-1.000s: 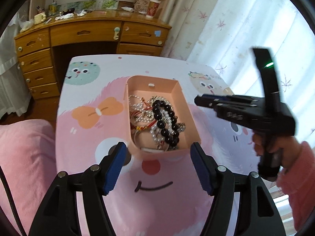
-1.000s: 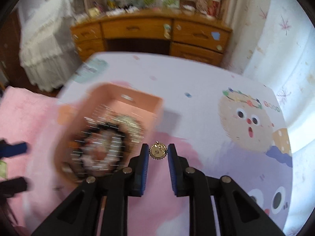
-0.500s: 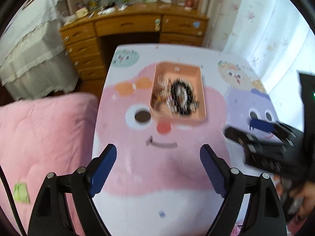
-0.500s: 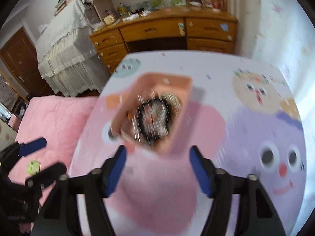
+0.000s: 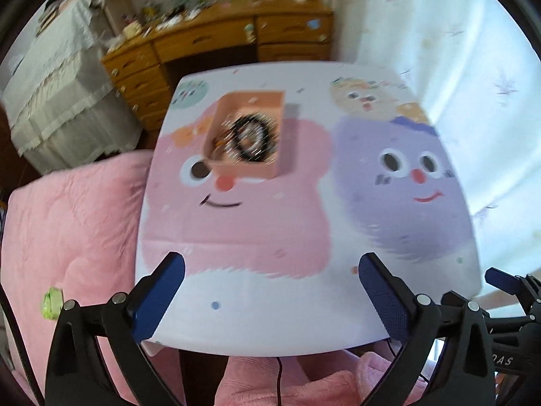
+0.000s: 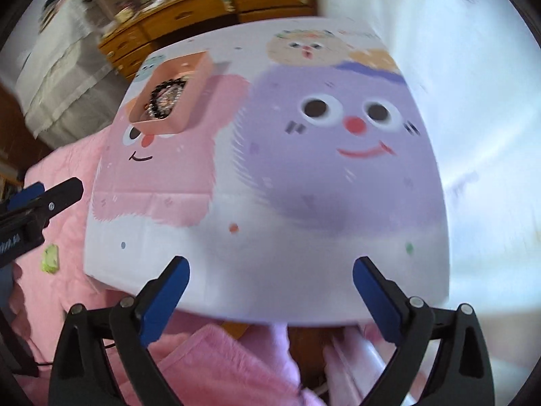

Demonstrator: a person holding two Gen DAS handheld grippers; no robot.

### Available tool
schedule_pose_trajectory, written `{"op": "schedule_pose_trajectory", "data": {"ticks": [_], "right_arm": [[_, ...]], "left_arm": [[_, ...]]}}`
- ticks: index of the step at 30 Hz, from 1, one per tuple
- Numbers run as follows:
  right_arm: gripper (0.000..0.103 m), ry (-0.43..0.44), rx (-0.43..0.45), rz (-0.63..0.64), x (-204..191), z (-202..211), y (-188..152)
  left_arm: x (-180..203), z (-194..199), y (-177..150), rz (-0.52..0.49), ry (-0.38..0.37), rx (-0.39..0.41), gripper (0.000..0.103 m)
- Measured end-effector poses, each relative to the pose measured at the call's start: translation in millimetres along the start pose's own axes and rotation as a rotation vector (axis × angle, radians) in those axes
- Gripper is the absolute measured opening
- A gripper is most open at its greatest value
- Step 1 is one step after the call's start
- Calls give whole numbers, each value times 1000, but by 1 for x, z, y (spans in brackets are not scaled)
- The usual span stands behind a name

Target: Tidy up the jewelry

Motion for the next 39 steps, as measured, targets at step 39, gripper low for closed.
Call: {"op": "schedule_pose_trajectory", "data": {"ticks": [39], "right_arm": [[103, 29, 341, 102, 4, 79, -23]], "left_arm": [[51, 49, -29, 57, 37, 136, 102]]}}
Point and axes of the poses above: each gripper's, at about its wrist camera, not at the fingertips, and z roughly against the way its jaws point, x to its right, y to its top, the point moved 3 cm from there along -z, roughly the way its jaws point, and after that the axes turned 10 degrees about -x, right-handed, at the moved point
